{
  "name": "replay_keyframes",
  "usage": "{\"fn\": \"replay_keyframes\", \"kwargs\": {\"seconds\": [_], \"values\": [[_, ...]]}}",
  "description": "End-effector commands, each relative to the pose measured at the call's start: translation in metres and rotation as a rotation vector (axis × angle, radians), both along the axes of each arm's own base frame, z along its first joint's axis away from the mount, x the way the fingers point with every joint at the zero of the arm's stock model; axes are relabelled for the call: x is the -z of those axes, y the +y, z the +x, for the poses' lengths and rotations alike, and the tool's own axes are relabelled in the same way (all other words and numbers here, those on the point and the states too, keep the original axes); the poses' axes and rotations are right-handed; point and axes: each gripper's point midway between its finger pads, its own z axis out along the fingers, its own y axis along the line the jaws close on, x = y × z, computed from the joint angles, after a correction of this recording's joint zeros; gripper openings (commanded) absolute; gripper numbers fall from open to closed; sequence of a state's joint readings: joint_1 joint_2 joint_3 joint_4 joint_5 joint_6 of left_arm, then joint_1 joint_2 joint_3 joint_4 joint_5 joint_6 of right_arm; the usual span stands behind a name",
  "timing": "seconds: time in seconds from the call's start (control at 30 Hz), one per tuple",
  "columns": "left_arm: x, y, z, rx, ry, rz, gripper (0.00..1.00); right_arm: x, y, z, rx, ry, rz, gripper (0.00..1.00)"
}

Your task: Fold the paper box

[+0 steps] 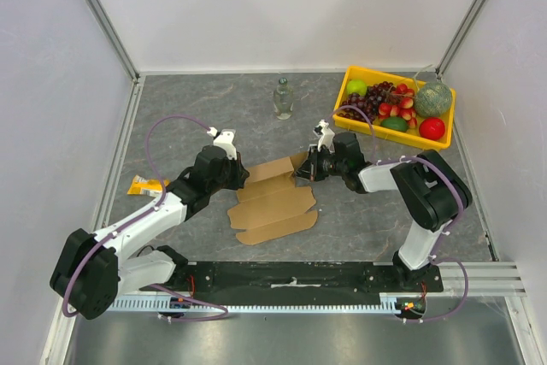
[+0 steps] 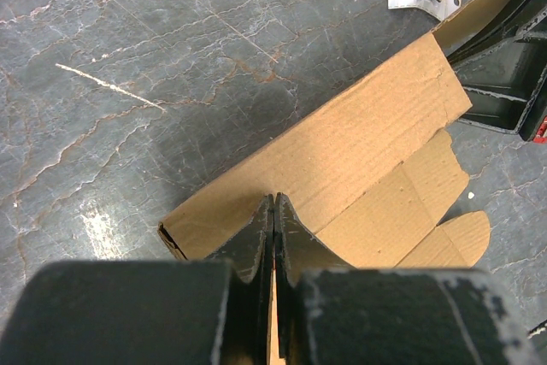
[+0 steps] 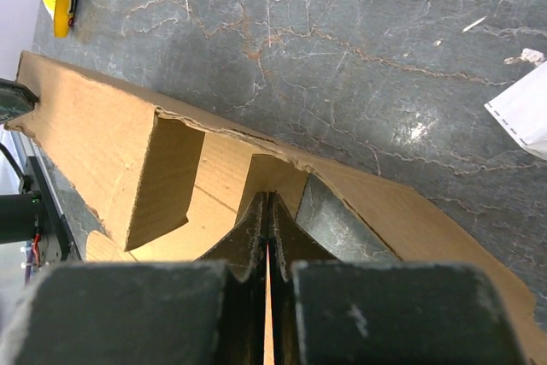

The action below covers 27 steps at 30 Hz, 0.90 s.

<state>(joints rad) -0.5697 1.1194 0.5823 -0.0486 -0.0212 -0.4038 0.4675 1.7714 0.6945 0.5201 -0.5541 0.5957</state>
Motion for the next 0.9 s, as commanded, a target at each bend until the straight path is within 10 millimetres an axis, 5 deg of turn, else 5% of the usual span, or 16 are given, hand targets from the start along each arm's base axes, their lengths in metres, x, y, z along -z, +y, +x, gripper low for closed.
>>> {"fn": "replay_keyframes", "kwargs": {"seconds": [0.0,0.6,0.87], "values": [[0.004,-0.003,-0.002,-0.004,0.025,-0.010,0.02,-0.003,0.009,-0.003,-0.028,-0.008,0.038,0.00],[0.005,-0.003,-0.002,-0.003,0.027,-0.014,0.02,0.029,0.015,-0.008,-0.013,0.002,-0.125,0.00],[0.005,-0.003,-0.002,-0.002,0.025,-0.010,0.02,-0.015,0.000,-0.004,-0.002,-0.119,-0.178,0.01]]}}
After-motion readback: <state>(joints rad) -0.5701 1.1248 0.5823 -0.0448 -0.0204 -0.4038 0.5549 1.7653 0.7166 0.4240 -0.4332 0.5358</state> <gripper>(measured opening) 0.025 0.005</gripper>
